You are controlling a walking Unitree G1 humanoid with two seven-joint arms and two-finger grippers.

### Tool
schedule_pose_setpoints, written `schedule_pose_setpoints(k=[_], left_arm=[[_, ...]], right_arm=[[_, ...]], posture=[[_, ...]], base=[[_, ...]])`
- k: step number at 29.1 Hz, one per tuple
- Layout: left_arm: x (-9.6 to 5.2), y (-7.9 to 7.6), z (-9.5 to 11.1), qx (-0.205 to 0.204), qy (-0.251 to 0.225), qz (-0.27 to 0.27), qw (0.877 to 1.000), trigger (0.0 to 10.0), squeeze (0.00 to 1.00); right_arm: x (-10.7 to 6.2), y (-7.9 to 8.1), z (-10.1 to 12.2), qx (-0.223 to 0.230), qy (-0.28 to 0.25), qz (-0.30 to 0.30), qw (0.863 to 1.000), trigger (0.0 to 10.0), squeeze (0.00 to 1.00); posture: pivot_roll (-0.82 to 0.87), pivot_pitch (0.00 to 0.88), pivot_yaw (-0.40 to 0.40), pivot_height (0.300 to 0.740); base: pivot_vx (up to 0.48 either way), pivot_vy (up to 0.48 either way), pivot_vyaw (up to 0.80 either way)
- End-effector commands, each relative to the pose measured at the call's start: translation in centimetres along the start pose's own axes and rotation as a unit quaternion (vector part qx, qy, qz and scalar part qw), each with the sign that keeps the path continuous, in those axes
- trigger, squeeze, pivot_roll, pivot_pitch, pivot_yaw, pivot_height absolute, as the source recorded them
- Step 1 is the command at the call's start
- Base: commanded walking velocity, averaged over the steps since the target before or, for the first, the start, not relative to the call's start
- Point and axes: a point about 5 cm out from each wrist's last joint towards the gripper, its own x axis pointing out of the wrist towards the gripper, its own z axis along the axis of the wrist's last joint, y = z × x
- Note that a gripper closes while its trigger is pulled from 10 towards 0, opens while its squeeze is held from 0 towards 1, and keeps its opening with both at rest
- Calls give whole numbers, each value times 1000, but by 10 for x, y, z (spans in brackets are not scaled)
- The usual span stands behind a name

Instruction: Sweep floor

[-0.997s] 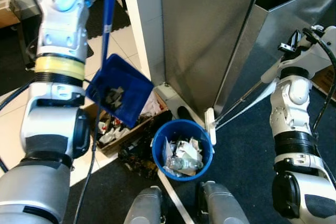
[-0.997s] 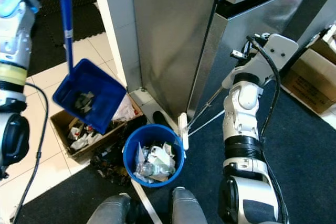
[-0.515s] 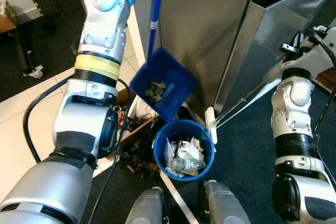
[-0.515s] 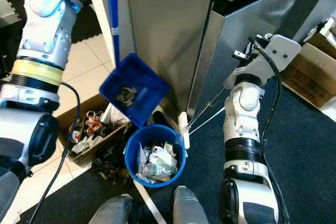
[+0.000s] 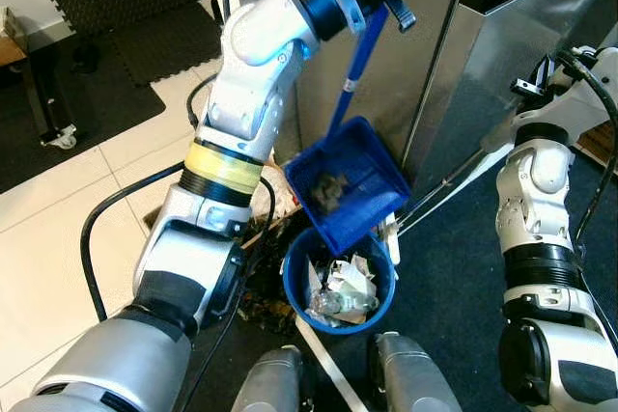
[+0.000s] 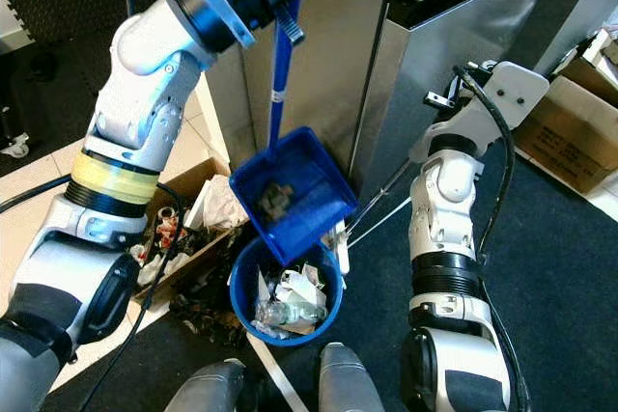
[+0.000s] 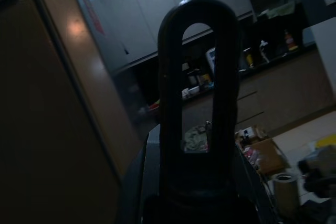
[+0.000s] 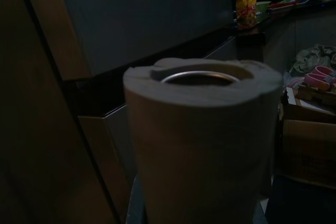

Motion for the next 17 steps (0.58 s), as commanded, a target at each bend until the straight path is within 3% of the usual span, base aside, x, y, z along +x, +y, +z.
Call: schedule_pose_setpoints(k=[1,9,12,17], left_arm=[[6,-5,14,16,-24,-15,999,10000,0],[-2,-25,11,-3,2,-63,998,10000,0],[-9,-47,5,-26,18,-97,995,10000,0],[-15,-63,-4,-46,37,-121,991,10000,0]], right_arm=[[1,4,0,4,2,0,1000,10000,0],[2,4,0,5,3,-1,1000,10000,0],[1,6,-3,6,6,0,1000,10000,0],[2,8,-3,8,6,2,1000,10000,0]], posture=[[-8,0,48,740],[2,0,49,740],[10,0,48,740],[12,0,48,740]], base=[[0,0,0],[0,0,0],[0,0,0],[0,0,0]])
